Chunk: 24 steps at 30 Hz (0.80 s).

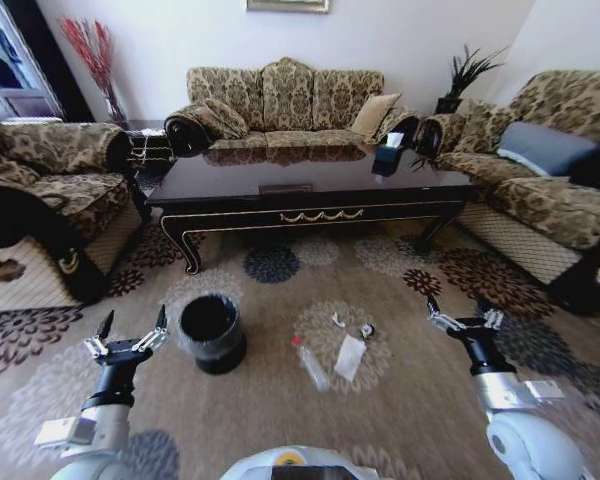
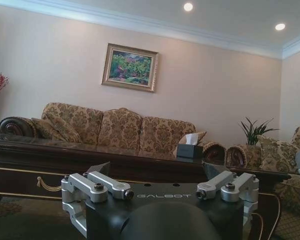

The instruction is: Move to the front of the table and pick up the trash from the floor, then place it into the trash bin.

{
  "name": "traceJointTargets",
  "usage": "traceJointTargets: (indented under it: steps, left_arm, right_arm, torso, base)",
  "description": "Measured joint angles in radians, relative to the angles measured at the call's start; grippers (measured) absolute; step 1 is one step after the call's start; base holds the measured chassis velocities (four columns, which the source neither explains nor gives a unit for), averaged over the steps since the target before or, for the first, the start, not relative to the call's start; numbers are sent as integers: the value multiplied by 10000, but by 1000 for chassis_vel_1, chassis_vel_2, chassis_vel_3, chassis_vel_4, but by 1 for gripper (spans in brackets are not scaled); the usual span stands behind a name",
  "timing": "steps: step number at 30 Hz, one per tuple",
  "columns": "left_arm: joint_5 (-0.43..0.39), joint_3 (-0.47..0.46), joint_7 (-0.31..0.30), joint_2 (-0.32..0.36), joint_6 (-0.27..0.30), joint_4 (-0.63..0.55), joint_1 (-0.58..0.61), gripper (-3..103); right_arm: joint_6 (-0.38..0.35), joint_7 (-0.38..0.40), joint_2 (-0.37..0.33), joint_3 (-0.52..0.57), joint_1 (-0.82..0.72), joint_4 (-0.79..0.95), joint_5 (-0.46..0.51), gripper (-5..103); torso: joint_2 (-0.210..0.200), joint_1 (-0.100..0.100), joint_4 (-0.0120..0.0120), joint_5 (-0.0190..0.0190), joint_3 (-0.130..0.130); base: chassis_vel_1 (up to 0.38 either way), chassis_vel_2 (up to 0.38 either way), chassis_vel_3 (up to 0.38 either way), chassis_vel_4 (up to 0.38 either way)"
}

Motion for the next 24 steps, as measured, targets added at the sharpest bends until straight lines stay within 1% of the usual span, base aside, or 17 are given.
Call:
traceJointTargets:
  steps: [2,4,5,8,15,18,20,22,24]
  left_arm:
    - [-16,1,-3,19,20,17,-31,100]
    - [-249,1,-162,84,274,-2,-123,100]
    - [-249,1,-162,84,274,-2,-123,100]
    - [-420,-9,-262,132,533,-197,-180,100]
    - [-645,29,-379,180,819,-448,-179,100]
    - [-875,-137,-495,300,1119,-510,-277,100]
    - [-1111,-296,-584,379,1414,-539,-318,100]
    - [-1145,-307,-589,388,1470,-547,-311,100]
    - [-1133,-316,-531,416,1659,-555,-254,100]
  right_arm:
    - [12,-22,3,0,0,-15,-20,100]
    - [57,-41,42,18,9,-54,-53,100]
    - [57,-41,42,18,9,-54,-53,100]
    - [138,-51,115,59,-26,-82,-53,100]
    - [190,-72,211,83,-67,-138,-88,100]
    - [189,-95,287,44,-36,-138,-101,100]
    - [191,-210,351,2,-39,-130,-122,100]
    - [195,-243,354,0,-43,-130,-129,100]
    - [208,-318,356,0,-61,-129,-139,100]
  torso:
    - [-1,0,1,0,2]
    - [0,-1,1,0,-2]
    - [0,-1,1,0,-2]
    - [6,-4,-3,4,-11]
    - [7,-5,-3,5,-8]
    - [6,-3,0,0,-4]
    - [6,-4,-2,0,-4]
    - [6,-4,-2,0,-5]
    - [5,-4,-2,4,-4]
  base:
    - [-151,211,146,-225]
    - [-75,83,24,-52]
    - [-34,83,-4,-6]
    - [35,-31,-17,38]
    - [28,-48,-30,30]
    - [0,0,0,0]
    - [0,0,0,0]
    - [0,0,0,0]
    - [0,0,0,0]
